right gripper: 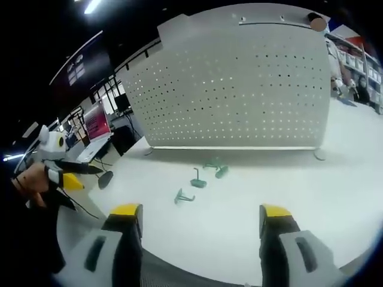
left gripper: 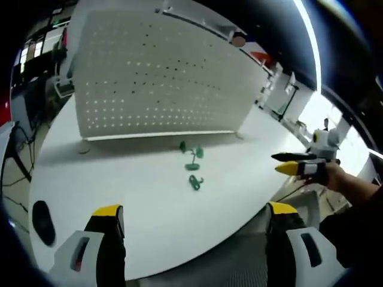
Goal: Insert the hook assembly into the mounting plate slot until the hook locks in place.
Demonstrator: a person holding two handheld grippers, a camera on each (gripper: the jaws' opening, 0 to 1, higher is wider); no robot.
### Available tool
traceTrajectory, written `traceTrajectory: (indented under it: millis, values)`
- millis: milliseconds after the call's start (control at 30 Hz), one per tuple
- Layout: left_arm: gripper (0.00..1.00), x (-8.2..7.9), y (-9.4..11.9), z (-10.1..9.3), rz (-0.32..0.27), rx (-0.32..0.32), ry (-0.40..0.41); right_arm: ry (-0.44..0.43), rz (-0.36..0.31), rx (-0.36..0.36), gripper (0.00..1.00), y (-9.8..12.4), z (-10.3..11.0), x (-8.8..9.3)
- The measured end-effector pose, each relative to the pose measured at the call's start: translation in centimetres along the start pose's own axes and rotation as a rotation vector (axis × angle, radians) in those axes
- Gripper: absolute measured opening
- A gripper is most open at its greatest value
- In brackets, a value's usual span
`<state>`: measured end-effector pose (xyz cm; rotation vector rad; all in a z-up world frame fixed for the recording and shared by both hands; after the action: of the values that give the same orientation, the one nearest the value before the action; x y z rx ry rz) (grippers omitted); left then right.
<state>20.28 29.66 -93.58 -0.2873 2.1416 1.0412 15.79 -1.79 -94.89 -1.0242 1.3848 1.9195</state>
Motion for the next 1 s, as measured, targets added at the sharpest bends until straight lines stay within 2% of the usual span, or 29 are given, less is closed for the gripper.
traceTrajectory:
  millis: [267, 433, 533, 700, 767, 800, 900, 1000]
  values:
    - [1.00, 0.1, -0.7, -0.7, 0.022, 0.007, -0.027, 0.007, 0.011, 0.000, 0.74, 0.1, -0.3, 0.1]
    - [0.96, -0.1, -1.6, -0.7, 0.024, 0.015, -0.024, 0.002, 0.012, 0.001, 0.74, 0.0, -0.5, 0.1]
    - [0.94, -0.2, -2.8, -0.6, 0.031, 0.013, -0.010, 0.004, 0.014, -0.001, 0.74, -0.1, -0.7, 0.0]
    - [0.90, -0.5, -5.2, -1.2, 0.063, 0.029, -0.059, -0.002, 0.021, 0.000, 0.73, -0.1, -1.0, 0.2]
    - [0.87, -1.0, -5.8, -1.7, 0.025, 0.048, -0.062, -0.005, 0.024, 0.002, 0.73, -0.1, -1.2, 0.4]
    - [0.86, -1.0, -6.0, -1.8, 0.025, 0.050, -0.059, -0.008, 0.025, 0.004, 0.72, -0.1, -1.2, 0.4]
    - [0.85, -0.7, -7.1, -2.1, 0.044, 0.051, -0.079, -0.006, 0.004, 0.024, 0.64, 0.2, -1.5, 0.4]
    - [0.82, -0.2, -8.2, -2.1, 0.077, 0.055, -0.104, -0.028, -0.001, 0.026, 0.66, 0.0, -1.7, 0.5]
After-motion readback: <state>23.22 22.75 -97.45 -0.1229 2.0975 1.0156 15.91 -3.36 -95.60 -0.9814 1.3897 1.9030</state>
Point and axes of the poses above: the point that each gripper's makers call its tool centre point, and the gripper's own axes: y roughly backward along the fingers, z roughly to its left, x roughly out of its underside, the point moved 8 cm from there along y, roughly backward along the fingers, and after that the axes turned 5 degrees about y, right-handed, at the moved point
